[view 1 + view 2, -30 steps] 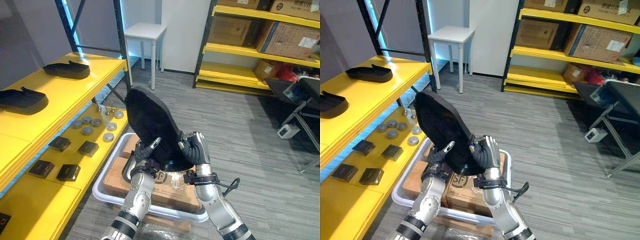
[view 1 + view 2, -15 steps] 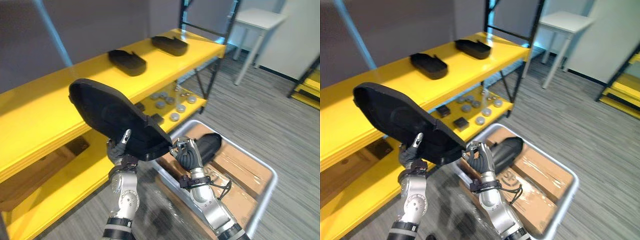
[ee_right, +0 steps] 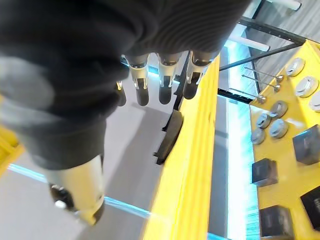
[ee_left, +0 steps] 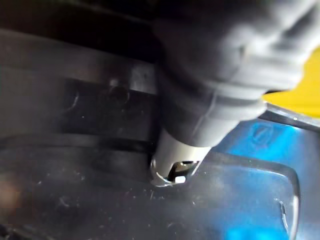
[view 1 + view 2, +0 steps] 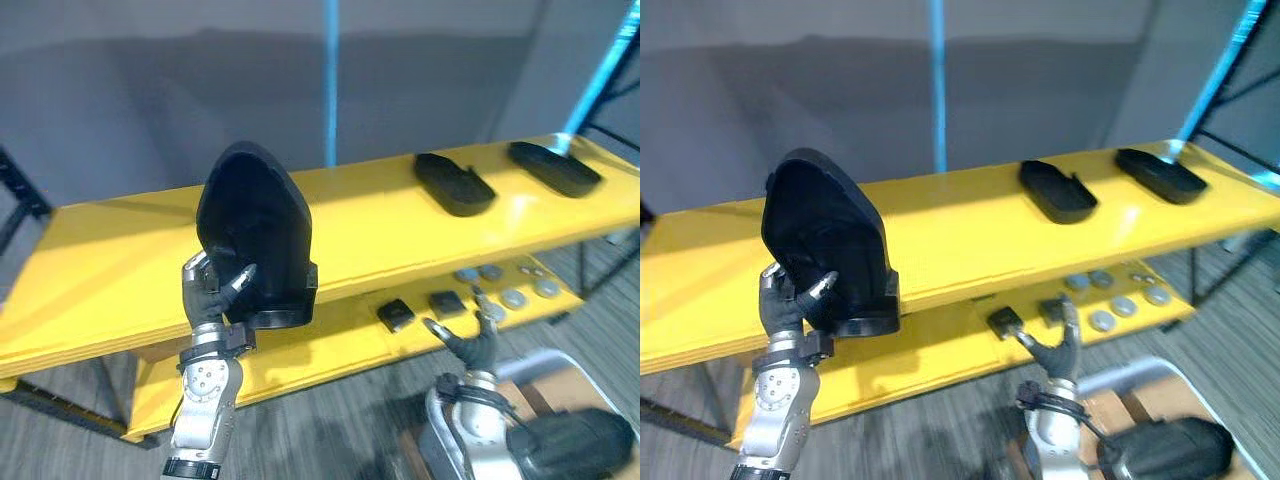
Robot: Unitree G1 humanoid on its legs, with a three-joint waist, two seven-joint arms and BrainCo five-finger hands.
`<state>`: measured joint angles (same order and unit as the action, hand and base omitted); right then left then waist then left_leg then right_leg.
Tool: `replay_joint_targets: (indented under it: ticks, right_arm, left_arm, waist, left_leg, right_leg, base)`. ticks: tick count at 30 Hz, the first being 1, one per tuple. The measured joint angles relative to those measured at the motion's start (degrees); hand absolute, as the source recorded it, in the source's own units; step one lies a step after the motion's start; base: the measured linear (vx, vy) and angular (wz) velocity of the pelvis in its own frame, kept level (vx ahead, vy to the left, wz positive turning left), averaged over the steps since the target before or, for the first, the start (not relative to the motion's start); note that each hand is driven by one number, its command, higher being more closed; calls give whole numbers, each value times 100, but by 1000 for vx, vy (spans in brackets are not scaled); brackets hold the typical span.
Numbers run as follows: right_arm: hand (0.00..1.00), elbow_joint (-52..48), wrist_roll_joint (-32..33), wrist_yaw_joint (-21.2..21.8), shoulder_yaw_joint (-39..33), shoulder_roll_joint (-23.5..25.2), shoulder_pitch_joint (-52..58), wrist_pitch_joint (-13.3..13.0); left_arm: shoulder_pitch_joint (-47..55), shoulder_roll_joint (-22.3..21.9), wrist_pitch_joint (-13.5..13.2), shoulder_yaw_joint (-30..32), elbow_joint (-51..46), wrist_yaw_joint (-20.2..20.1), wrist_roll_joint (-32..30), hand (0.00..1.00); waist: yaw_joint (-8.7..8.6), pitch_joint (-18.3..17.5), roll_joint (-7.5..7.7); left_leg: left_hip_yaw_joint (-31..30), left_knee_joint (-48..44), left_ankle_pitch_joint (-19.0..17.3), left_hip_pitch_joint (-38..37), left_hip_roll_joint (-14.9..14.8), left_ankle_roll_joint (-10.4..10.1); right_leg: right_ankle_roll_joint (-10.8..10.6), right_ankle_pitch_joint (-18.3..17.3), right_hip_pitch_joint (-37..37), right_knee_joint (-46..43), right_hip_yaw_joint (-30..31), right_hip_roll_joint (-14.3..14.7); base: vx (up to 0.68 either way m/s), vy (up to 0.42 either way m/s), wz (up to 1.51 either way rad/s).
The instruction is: Walk over and take plastic housings, then place them on the shelf
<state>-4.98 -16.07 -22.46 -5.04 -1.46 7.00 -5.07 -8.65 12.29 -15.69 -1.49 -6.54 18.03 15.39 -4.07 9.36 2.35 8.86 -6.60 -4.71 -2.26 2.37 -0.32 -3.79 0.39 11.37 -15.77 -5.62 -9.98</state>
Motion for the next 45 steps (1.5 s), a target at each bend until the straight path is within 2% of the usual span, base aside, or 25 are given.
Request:
replay_joint_targets:
  ticks: [1,2,5,10,13,16,21,23,25,29,33,38,42,45]
  right_arm:
    - [0,-13,-1,13,16,-88,117,5]
    - [0,-41,-3,37,80,-101,203,4]
    - [0,-125,-4,141,116,-64,392,2]
    - [0,-549,5,409,56,-67,1133,-6]
    - [0,-954,152,615,73,-61,1562,-72]
    - [0,-1092,286,728,77,-60,1696,-227]
    - [0,-1156,354,910,368,-95,1983,-263]
    - [0,-1155,351,970,667,-173,2037,-264]
    - [0,-1145,348,1014,887,-272,2043,-264]
    - [0,-1109,322,1036,1251,-343,2024,-272]
    - [0,-897,233,1075,1709,-392,1970,-275]
    - [0,-874,229,1077,2070,-414,1954,-277]
    - [0,-844,228,1080,2274,-487,1952,-284]
    - [0,-766,228,1077,2352,-491,1952,-323]
  left_arm:
    - [110,-28,-10,60,-44,-9,-8,100]
    - [181,-40,-11,169,-125,-56,-5,100]
    - [158,-63,-9,231,-154,-145,7,100]
    - [-114,-81,80,499,78,-135,114,100]
    - [-983,41,155,670,851,165,622,100]
    - [-1907,498,254,664,1589,420,1037,100]
    - [-3292,1092,343,385,2847,536,1741,100]
    - [-3847,1292,415,66,3546,519,1980,100]
    - [-4103,1312,465,-121,3967,477,2158,100]
    - [-4884,1481,554,-528,4669,386,2426,100]
    - [-5559,1669,776,-832,5445,292,2711,100]
    - [-5857,1703,1214,-899,6223,467,2685,100]
    - [-6140,1866,1323,-890,6385,631,2103,100]
    - [-6205,1948,1488,-666,6510,801,1709,100]
  waist:
    - [70,-76,-169]
    - [94,-128,-265]
    - [71,-137,-278]
    - [-99,-127,-313]
    - [-161,-55,-428]
    - [-353,9,-495]
    - [-511,189,-500]
    - [-676,343,-500]
    - [-766,426,-511]
    - [-771,611,-501]
    - [-785,831,-498]
    - [-783,1032,-476]
    - [-767,1091,-415]
    - [-768,1116,-373]
  left_leg:
    - [33,26,-38,-46,-133,-30]
    - [70,15,-113,-56,-273,-119]
    - [141,7,-179,-119,-426,-218]
    - [196,-75,-213,-131,-401,-270]
    - [201,-13,-213,-96,-385,-270]
    - [272,88,-213,35,-403,-269]
    - [723,156,-218,237,-453,-260]
    - [840,159,-218,346,-463,-260]
    - [886,156,-218,398,-470,-260]
    - [994,132,-217,544,-486,-260]
    - [984,123,-215,636,-489,-260]
    - [979,121,-208,740,-481,-251]
    - [967,125,-157,851,-460,-220]
    - [976,125,-152,849,-457,-217]
  right_leg:
    - [18,-29,-141,161,-6,93]
    - [32,88,-338,575,-15,249]
    - [124,274,-644,1125,-42,434]
    - [101,316,-908,1526,-123,421]
    - [94,322,-879,1554,-157,414]
    - [120,375,-655,1554,-90,457]
    - [176,710,-330,1849,381,587]
    - [189,851,-201,1962,523,620]
    - [199,885,-109,1962,606,641]
    - [226,984,79,1965,698,669]
    - [242,1072,127,2040,681,671]
    - [249,1119,221,2044,669,659]
    - [245,1153,317,2047,663,638]
    - [244,1154,318,2048,669,637]
  base:
    - [304,-86,11]
    - [303,-75,-20]
    - [232,-61,-17]
    - [82,12,4]
    - [17,25,10]
    - [-52,12,-16]
    - [-84,-3,-49]
    - [-65,-24,-32]
    - [-70,-28,-24]
    - [-70,-25,-12]
    - [-66,-18,2]
    - [-53,-4,3]
    - [-20,0,3]
    - [0,0,0]
